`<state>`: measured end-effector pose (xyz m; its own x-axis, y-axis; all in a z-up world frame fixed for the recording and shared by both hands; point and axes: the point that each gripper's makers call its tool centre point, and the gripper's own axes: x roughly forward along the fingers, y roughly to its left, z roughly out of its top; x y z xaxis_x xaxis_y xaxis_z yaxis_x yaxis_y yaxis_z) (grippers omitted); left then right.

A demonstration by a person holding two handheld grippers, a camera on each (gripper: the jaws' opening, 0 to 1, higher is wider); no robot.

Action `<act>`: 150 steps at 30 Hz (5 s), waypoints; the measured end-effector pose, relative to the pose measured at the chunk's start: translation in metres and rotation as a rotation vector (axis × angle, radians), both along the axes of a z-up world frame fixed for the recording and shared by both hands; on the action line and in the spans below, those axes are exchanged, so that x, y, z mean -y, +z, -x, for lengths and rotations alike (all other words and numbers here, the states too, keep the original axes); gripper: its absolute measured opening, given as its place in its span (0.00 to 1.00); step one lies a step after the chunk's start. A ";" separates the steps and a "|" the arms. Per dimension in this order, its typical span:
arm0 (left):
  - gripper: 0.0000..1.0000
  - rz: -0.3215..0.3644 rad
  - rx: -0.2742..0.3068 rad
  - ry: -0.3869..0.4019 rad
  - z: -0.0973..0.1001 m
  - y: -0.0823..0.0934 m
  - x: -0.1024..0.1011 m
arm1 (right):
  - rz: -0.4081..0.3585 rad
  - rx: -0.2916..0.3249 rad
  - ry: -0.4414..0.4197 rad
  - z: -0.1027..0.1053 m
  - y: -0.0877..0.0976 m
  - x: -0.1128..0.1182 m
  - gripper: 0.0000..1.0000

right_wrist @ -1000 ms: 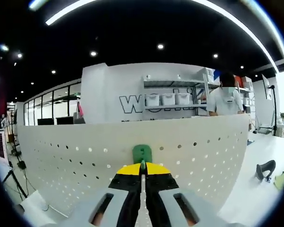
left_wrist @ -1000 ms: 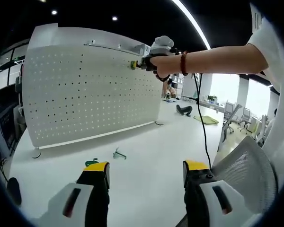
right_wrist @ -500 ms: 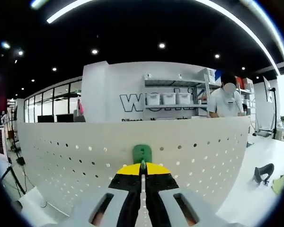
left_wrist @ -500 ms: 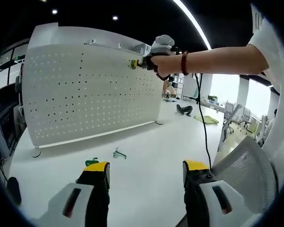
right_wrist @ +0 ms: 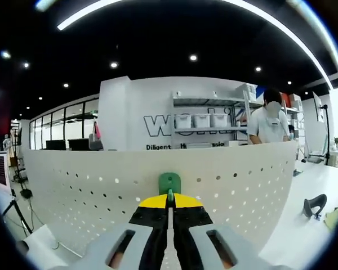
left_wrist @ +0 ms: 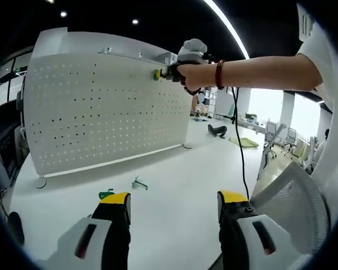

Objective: Insert the hook assembly into the mounting plate slot until the hook locks in place.

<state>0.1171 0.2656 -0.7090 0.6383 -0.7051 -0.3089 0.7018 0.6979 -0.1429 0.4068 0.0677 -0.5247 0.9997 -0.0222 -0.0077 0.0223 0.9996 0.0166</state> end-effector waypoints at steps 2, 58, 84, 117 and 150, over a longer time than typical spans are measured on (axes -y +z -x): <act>0.64 0.007 -0.001 0.004 0.000 0.001 -0.001 | -0.009 -0.004 0.008 0.000 -0.002 -0.005 0.00; 0.64 0.005 0.001 0.008 0.000 0.002 -0.004 | 0.140 -0.031 0.039 -0.011 0.000 -0.017 0.02; 0.64 -0.007 0.000 -0.003 0.000 0.002 -0.002 | 0.159 -0.016 0.076 -0.012 0.005 -0.019 0.09; 0.66 -0.016 -0.021 -0.021 0.003 0.006 0.004 | 0.100 0.004 0.097 0.027 0.000 -0.005 0.20; 0.65 -0.048 -0.047 -0.024 0.011 -0.005 0.007 | 0.100 -0.106 0.209 0.080 -0.082 -0.018 0.19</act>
<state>0.1057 0.2585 -0.7135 0.6055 -0.7035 -0.3721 0.7116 0.6880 -0.1427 0.3265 0.0852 -0.6070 0.9763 0.1793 -0.1212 -0.1890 0.9792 -0.0737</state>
